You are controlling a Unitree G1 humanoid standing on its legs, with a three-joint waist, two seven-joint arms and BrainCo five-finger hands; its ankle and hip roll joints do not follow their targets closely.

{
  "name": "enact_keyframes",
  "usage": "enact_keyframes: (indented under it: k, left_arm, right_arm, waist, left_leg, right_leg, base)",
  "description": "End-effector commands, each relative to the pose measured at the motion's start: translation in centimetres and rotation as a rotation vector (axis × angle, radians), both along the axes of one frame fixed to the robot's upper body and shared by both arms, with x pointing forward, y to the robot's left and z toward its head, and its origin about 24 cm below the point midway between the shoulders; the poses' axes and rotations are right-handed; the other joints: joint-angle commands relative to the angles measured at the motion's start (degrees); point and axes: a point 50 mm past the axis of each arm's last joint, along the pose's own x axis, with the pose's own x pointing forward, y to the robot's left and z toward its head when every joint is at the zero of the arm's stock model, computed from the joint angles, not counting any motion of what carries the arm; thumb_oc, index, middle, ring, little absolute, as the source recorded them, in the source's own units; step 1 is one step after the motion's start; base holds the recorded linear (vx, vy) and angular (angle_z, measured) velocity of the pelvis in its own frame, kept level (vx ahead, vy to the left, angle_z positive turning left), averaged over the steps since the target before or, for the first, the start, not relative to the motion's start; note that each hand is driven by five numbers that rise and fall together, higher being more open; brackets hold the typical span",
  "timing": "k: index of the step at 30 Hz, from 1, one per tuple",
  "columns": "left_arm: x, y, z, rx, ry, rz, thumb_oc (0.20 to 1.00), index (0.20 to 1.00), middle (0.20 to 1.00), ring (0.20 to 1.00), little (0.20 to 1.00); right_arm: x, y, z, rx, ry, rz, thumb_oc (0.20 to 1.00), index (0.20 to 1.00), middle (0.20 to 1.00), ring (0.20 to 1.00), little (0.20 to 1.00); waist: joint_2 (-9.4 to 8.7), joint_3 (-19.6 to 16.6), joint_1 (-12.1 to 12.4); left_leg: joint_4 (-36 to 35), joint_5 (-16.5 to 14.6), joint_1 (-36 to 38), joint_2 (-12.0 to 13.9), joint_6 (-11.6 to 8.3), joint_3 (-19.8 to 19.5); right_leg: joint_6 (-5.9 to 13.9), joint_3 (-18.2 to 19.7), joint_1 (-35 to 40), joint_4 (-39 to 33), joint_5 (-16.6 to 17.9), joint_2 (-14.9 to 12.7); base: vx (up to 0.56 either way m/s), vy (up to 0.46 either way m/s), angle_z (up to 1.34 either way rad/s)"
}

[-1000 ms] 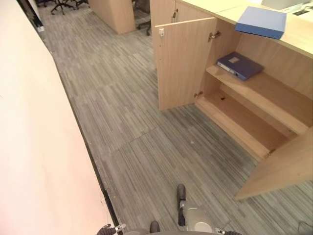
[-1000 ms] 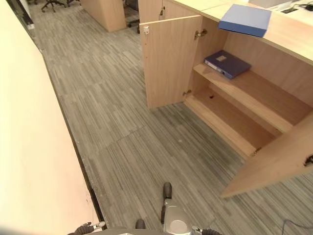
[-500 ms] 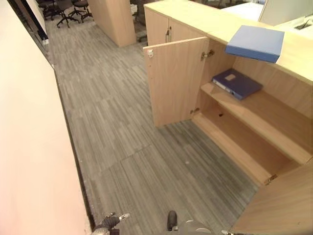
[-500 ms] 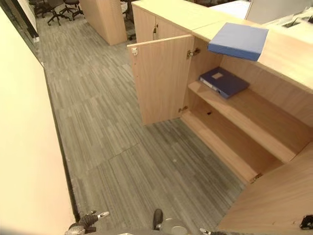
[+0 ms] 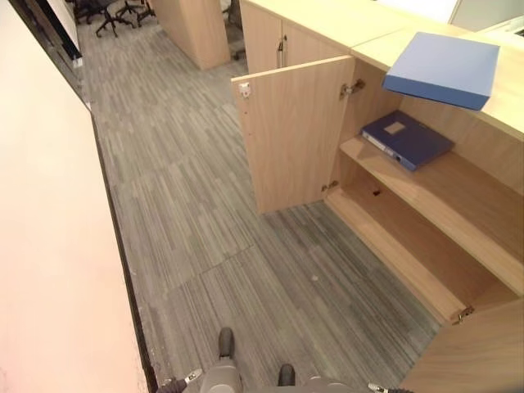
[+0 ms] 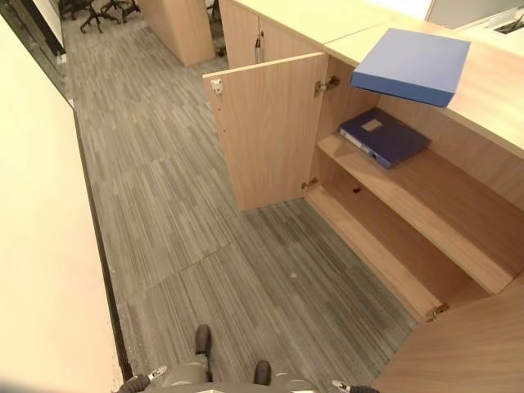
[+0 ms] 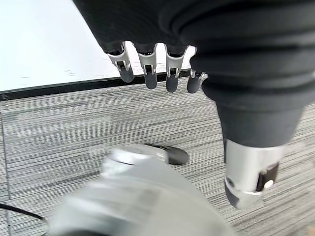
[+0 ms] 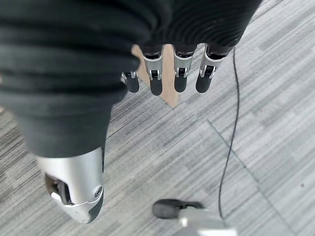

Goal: Put the empty folder in the office cabinet

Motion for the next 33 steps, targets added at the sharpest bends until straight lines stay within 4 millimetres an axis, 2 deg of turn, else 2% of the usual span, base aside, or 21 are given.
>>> enact_keyframes:
  k: [1, 2, 3, 6, 7, 9, 10, 12, 13, 15, 16, 17, 18, 20, 23, 25, 26, 27, 28, 30, 33]
  left_arm:
    - [0.1, -0.5, -0.1, -0.001, -0.015, -0.005, 1.0, 1.0, 1.0, 1.0, 1.0]
    - [0.1, -0.5, -0.1, -0.001, -0.015, -0.005, 1.0, 1.0, 1.0, 1.0, 1.0]
    - [0.2, -0.4, 0.0, 0.006, -0.019, -0.015, 1.0, 1.0, 1.0, 1.0, 1.0]
    - [0.8, 0.0, 0.2, 0.016, -0.035, -0.034, 1.0, 1.0, 1.0, 1.0, 1.0]
    - [0.8, 0.0, 0.2, 0.016, -0.035, -0.034, 1.0, 1.0, 1.0, 1.0, 1.0]
    - [2.4, 0.7, 0.7, 0.045, -0.082, -0.106, 1.0, 1.0, 1.0, 1.0, 1.0]
    - [2.6, 0.9, 0.9, 0.052, -0.089, -0.114, 1.0, 1.0, 1.0, 1.0, 1.0]
    - [2.7, 1.3, 1.0, 0.063, -0.087, -0.117, 1.0, 1.0, 1.0, 1.0, 1.0]
    - [2.8, 1.8, 1.1, 0.079, -0.083, -0.121, 1.0, 1.0, 1.0, 1.0, 1.0]
    - [2.6, 2.8, 1.3, 0.11, -0.063, -0.138, 1.0, 1.0, 1.0, 1.0, 1.0]
    - [2.8, 3.4, 1.6, 0.128, -0.068, -0.143, 1.0, 1.0, 1.0, 1.0, 1.0]
    - [2.9, 3.7, 1.7, 0.132, -0.07, -0.138, 1.0, 1.0, 1.0, 1.0, 1.0]
    - [3.0, 3.7, 1.7, 0.132, -0.07, -0.138, 1.0, 1.0, 1.0, 1.0, 1.0]
    - [2.8, 3.8, 1.7, 0.13, -0.068, -0.11, 1.0, 1.0, 1.0, 1.0, 1.0]
    - [2.5, 3.4, 1.5, 0.111, -0.058, -0.104, 1.0, 1.0, 1.0, 1.0, 1.0]
    - [2.5, 3.4, 1.5, 0.111, -0.058, -0.104, 1.0, 1.0, 1.0, 1.0, 1.0]
    - [2.3, 2.9, 1.3, 0.095, -0.049, -0.11, 1.0, 1.0, 1.0, 1.0, 1.0]
    - [2.3, 2.9, 1.3, 0.095, -0.049, -0.11, 1.0, 1.0, 1.0, 1.0, 1.0]
    - [2.4, 2.5, 1.2, 0.081, -0.049, -0.135, 1.0, 1.0, 1.0, 1.0, 1.0]
    - [2.1, 2.1, 0.9, 0.064, -0.033, -0.166, 1.0, 1.0, 1.0, 1.0, 1.0]
    - [1.6, 1.6, 0.7, 0.053, -0.016, -0.187, 1.0, 1.0, 1.0, 1.0, 1.0]
  right_arm:
    - [-3.1, -1.1, 0.1, -0.031, 0.089, -0.002, 1.0, 1.0, 1.0, 1.0, 1.0]
    - [-3.1, -1.1, 0.1, -0.031, 0.089, -0.002, 1.0, 1.0, 1.0, 1.0, 1.0]
    - [-3.7, -0.9, 0.0, -0.023, 0.113, -0.006, 1.0, 1.0, 1.0, 1.0, 1.0]
    - [-4.3, -0.4, -0.2, 0.005, 0.121, -0.024, 1.0, 1.0, 1.0, 1.0, 1.0]
    - [-4.3, -0.4, -0.2, 0.005, 0.121, -0.024, 1.0, 1.0, 1.0, 1.0, 1.0]
    - [-2.9, -0.4, -0.2, 0.019, 0.064, -0.036, 1.0, 1.0, 1.0, 1.0, 1.0]
    - [-2.2, -0.5, -0.1, 0.013, 0.044, -0.039, 1.0, 1.0, 1.0, 1.0, 1.0]
    - [-1.7, -0.6, 0.0, 0.011, 0.03, -0.039, 1.0, 1.0, 1.0, 1.0, 1.0]
    - [-1.0, -0.7, 0.1, 0.004, 0.008, -0.03, 1.0, 1.0, 1.0, 1.0, 1.0]
    - [0.6, -0.3, 0.2, 0.001, -0.029, 0.045, 1.0, 1.0, 1.0, 1.0, 1.0]
    - [2.2, 0.0, 0.4, 0.0, -0.066, 0.091, 1.0, 1.0, 1.0, 1.0, 1.0]
    - [2.8, 0.0, 0.5, -0.001, -0.079, 0.1, 1.0, 1.0, 1.0, 1.0, 1.0]
    - [2.8, 0.0, 0.5, -0.001, -0.08, 0.1, 1.0, 1.0, 1.0, 1.0, 1.0]
    - [3.5, -0.1, 0.7, -0.017, -0.083, 0.116, 1.0, 1.0, 1.0, 1.0, 1.0]
    - [3.1, -0.4, 0.7, -0.032, -0.065, 0.103, 1.0, 1.0, 1.0, 1.0, 1.0]
    - [3.1, -0.4, 0.7, -0.032, -0.065, 0.103, 1.0, 1.0, 1.0, 1.0, 1.0]
    - [2.1, -0.4, 0.5, -0.031, -0.036, 0.077, 1.0, 1.0, 1.0, 1.0, 1.0]
    - [2.1, -0.4, 0.5, -0.031, -0.036, 0.077, 1.0, 1.0, 1.0, 1.0, 1.0]
    - [1.5, -0.4, 0.4, -0.028, -0.023, 0.07, 1.0, 1.0, 1.0, 1.0, 1.0]
    - [0.8, -0.3, 0.2, -0.025, -0.009, 0.062, 1.0, 1.0, 1.0, 1.0, 1.0]
    - [0.2, -0.3, 0.1, -0.024, 0.005, 0.058, 1.0, 1.0, 1.0, 1.0, 1.0]
  waist:
    - [2.06, -2.06, 0.68]
    - [2.04, -2.03, 0.73]
    - [2.08, -3.12, 0.88]
    - [1.12, -4.57, 1.11]
    - [1.12, -4.56, 1.12]
    - [0.73, -4.71, 1.5]
    - [0.98, -4.38, 1.64]
    - [1.4, -3.97, 2.03]
    - [1.87, -3.59, 2.27]
    - [2.06, -3.18, 3.27]
    - [2.05, -3.13, 3.75]
    - [2.18, -2.97, 3.74]
    - [2.22, -2.99, 3.72]
    - [2.8, -1.92, 3.72]
    - [2.52, -0.64, 2.83]
    - [2.61, -0.59, 2.86]
    - [2.02, -0.07, 2.04]
    - [2.07, -0.06, 2.03]
    - [1.56, 0.14, 2.29]
    - [0.82, -0.52, 2.17]
    - [0.72, -1.28, 1.86]
  left_leg:
    - [0.86, 0.28, -3.19, 1.21, 1.9, -0.01]
    - [0.86, 0.26, -3.13, 1.21, 1.9, 0.04]
    - [0.86, 1.95, -1.76, 0.65, 1.98, 0.78]
    - [1.39, 0.59, 0.3, -1.68, 3.83, 2.41]
    - [1.38, 0.59, 0.3, -1.69, 3.83, 2.42]
    - [2.93, -3.97, 2.44, -6.3, 8.17, 5.07]
    - [3.22, -5.01, 3.16, -7.32, 9.25, 6.03]
    - [2.95, -5.83, 4.4, -8.02, 10.1, 6.92]
    - [2.42, -6.55, 5.62, -8.79, 10.79, 7.87]
    - [1.01, -8.76, 8.74, -9.57, 10.84, 10.27]
    - [0.86, -9.59, 9.34, -9.69, 10.76, 12.32]
    - [0.86, -9.92, 9.42, -9.52, 10.71, 12.79]
    - [0.86, -9.92, 9.38, -9.43, 10.66, 12.76]
    - [0.86, -11.02, 10.36, -9.14, 10.15, 15.14]
    - [0.86, -12.12, 12.42, -8.88, 9.62, 16.53]
    - [0.86, -12.15, 12.49, -8.77, 9.58, 16.56]
    - [0.86, -13.51, 14.43, -9.18, 9.31, 17.95]
    - [0.86, -13.53, 14.47, -9.12, 9.29, 17.93]
    - [0.86, -14.27, 15.5, -9.33, 9.19, 19.47]
    - [0.86, -15.41, 16.85, -9.54, 9.16, 20.56]
    - [0.86, -16.6, 18.47, -9.27, 9.06, 21.43]
  right_leg:
    - [6.05, 4.89, 3.66, 6.83, -8.58, -9.75]
    - [6.05, 4.93, 3.71, 6.81, -8.59, -9.77]
    - [6.78, 5.55, 4.27, 6.68, -8.18, -11.45]
    - [9.1, 6.78, 3.1, 8.76, -5.89, -15.43]
    - [9.1, 6.79, 3.1, 8.77, -5.89, -15.44]
    - [10.49, 8.15, -2.03, 16.49, 1.77, -19.96]
    - [10.08, 7.58, -4.0, 19.77, 5.05, -21.42]
    - [9.23, 5.95, -5.89, 23.03, 6.86, -22.93]
    - [8.4, 2.71, -7.01, 25.51, 8.33, -24.69]
    - [8.63, -7.24, -6.77, 28.24, 7.03, -28.62]
    - [9.42, -14.14, -7.15, 27.02, 5.91, -28.58]
    - [9.74, -16.35, -8.05, 26.16, 4.94, -27.71]
    - [9.67, -16.42, -8.04, 26.1, 4.91, -27.61]
    - [11.14, -21.56, -12.5, 21.65, 3.58, -24.59]
    - [11.73, -23.44, -13.82, 13.91, 5.04, -20.49]
    - [11.69, -23.48, -13.62, 13.56, 5.22, -20.29]
    - [12.71, -25.81, -16.02, 9.98, 7.46, -17.91]
    - [12.72, -25.86, -15.89, 9.76, 7.57, -17.8]
    - [13.11, -30.86, -15.3, 7.73, 8.38, -17.96]
    - [12.01, -33.12, -13.15, 5.69, 7.74, -17.41]
    - [11.54, -32.31, -12.18, 4.99, 7.26, -16.72]
  base:
    - [0.26, 0.164, -0.62]
    - [0.52, 0.385, -0.36]
    - [0.38, 0.331, -0.31]
    - [0.37, 0.36, -0.37]
    - [0.25, 0.365, -0.43]
    - [0.3, 0.585, -0.35]
    - [0.24, 0.532, -0.5]
    - [0.11, 0.276, -0.75]
    - [0.11, 0.257, -0.52]
    - [0.23, 0.358, -0.36]
    - [0.2, 0.269, -0.28]
    - [0.08, 0.149, -0.17]
    - [0.04, 0.081, -0.22]
    - [0.08, 0.094, -0.56]
    - [0.12, 0.002, -0.45]
    - [0.11, -0.006, -0.08]
    - [0.17, -0.001, -0.1]
    - [0.27, -0.022, -0.16]
    - [0.1, -0.023, -0.28]
    - [0.19, -0.067, -0.2]
    - [0.18, -0.074, -0.37]
